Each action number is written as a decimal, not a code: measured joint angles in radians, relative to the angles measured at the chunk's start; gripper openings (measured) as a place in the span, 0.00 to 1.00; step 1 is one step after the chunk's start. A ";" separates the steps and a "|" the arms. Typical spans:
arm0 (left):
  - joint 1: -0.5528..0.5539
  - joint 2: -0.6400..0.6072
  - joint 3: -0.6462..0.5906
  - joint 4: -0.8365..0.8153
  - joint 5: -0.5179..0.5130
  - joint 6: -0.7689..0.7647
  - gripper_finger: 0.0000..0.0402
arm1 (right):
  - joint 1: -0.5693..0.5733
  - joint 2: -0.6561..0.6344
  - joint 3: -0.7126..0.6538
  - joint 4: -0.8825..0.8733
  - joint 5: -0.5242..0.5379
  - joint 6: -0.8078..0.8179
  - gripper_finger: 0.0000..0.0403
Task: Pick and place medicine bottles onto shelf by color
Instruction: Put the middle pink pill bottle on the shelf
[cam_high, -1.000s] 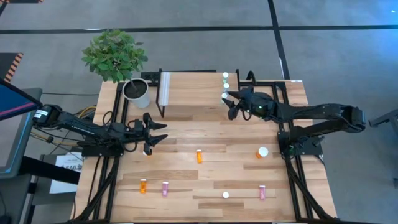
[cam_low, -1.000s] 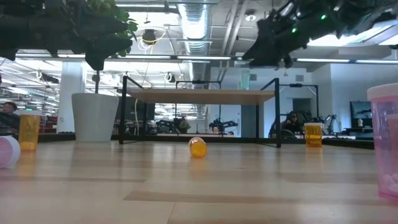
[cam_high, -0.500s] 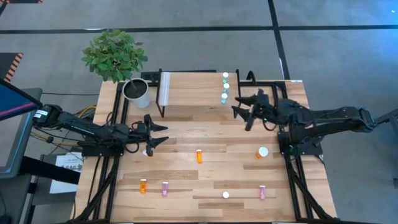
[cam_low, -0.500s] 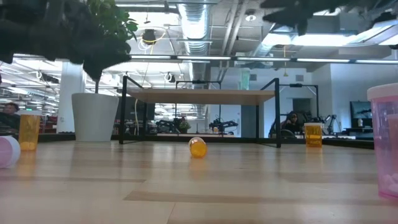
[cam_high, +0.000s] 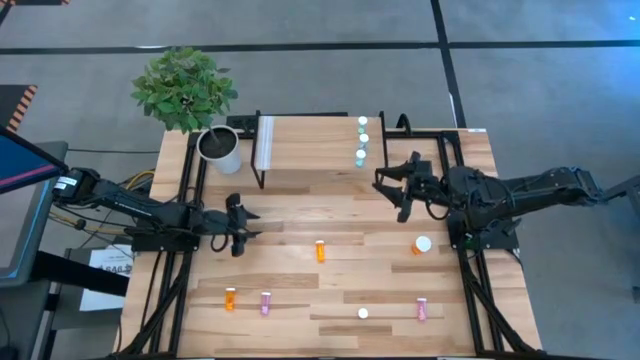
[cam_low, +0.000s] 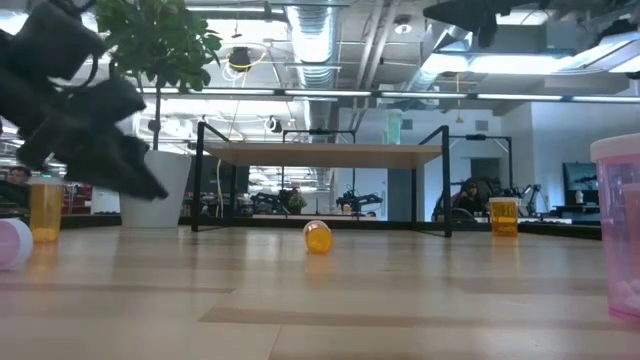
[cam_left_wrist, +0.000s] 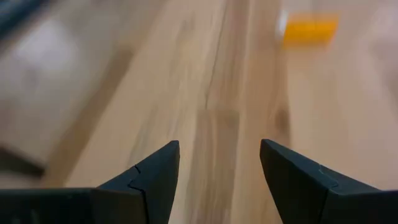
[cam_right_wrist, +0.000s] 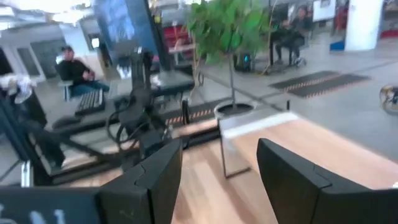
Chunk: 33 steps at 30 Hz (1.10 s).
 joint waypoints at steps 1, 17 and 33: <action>0.000 0.000 0.000 -0.033 0.001 0.001 0.53 | 0.005 0.001 -0.001 -0.007 0.000 0.000 0.57; 0.000 0.000 -0.002 -0.096 0.003 -0.004 0.53 | 0.039 0.048 -0.001 0.002 0.053 0.001 0.57; 0.000 0.000 -0.002 -0.096 0.004 -0.003 0.53 | 0.041 0.080 -0.001 0.011 0.059 0.000 0.57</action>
